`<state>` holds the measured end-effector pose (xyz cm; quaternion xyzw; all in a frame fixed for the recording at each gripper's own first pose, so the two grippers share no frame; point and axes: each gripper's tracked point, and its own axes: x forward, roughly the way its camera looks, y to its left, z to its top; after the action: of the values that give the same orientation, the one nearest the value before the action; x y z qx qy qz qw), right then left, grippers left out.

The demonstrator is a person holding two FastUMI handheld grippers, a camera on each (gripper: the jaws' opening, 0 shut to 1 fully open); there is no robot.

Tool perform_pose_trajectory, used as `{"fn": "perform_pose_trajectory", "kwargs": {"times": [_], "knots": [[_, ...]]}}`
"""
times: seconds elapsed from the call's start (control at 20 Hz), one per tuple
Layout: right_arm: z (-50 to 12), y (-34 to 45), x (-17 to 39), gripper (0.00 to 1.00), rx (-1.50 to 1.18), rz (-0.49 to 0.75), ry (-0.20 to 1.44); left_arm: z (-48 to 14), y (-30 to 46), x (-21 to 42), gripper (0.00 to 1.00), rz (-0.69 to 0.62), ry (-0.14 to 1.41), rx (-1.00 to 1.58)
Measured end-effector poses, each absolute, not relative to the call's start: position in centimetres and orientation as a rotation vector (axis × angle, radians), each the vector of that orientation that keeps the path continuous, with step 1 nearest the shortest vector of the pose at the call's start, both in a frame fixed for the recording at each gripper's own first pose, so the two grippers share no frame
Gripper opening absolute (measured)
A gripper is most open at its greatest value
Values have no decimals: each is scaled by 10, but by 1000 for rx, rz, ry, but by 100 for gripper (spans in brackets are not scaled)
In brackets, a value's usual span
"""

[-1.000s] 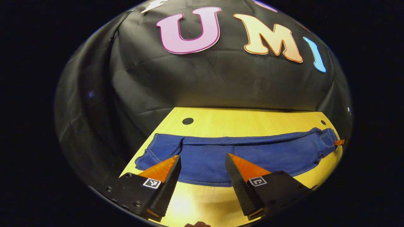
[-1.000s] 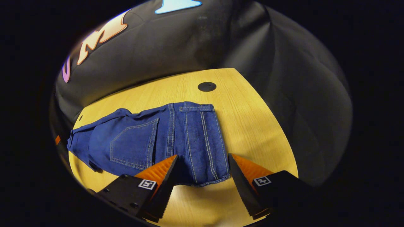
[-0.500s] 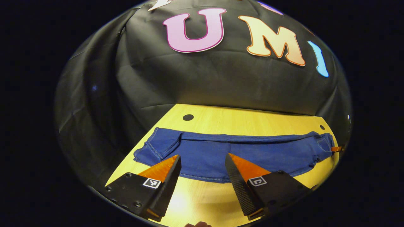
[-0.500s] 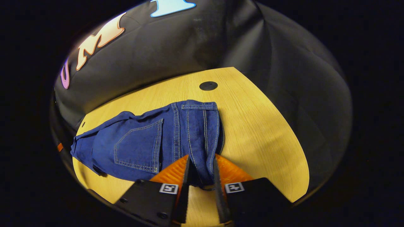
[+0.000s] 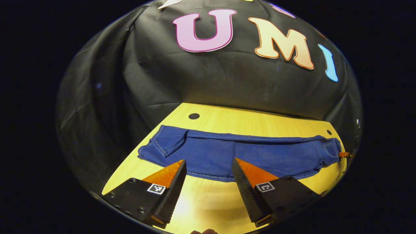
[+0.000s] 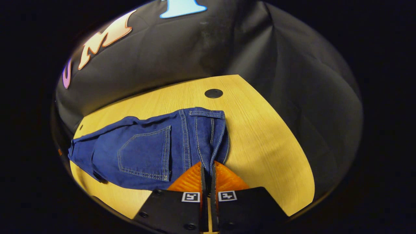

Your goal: Grasp the waist and the cuffs of the jeans and fold them to make the two legs overlap; first hold the waist and fold one-third of the jeans toward the cuffs, then hold the cuffs and fold the remaining one-third in the same direction to finish folding.

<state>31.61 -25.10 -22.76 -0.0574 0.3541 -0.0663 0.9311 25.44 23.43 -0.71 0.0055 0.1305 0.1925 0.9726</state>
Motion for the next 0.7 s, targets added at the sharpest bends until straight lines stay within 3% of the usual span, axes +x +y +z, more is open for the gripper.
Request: {"fn": "perform_pose_trajectory", "kwargs": {"times": [0.15,0.35,0.7], "knots": [[-214,-246,315,2,-176,-168,703,-9,236,255,85,372,256,21],[-168,-221,315,3,-68,-185,605,-12,235,255,85,325,252,38],[-92,-115,322,2,162,-13,424,-4,247,258,85,235,218,0]]}}
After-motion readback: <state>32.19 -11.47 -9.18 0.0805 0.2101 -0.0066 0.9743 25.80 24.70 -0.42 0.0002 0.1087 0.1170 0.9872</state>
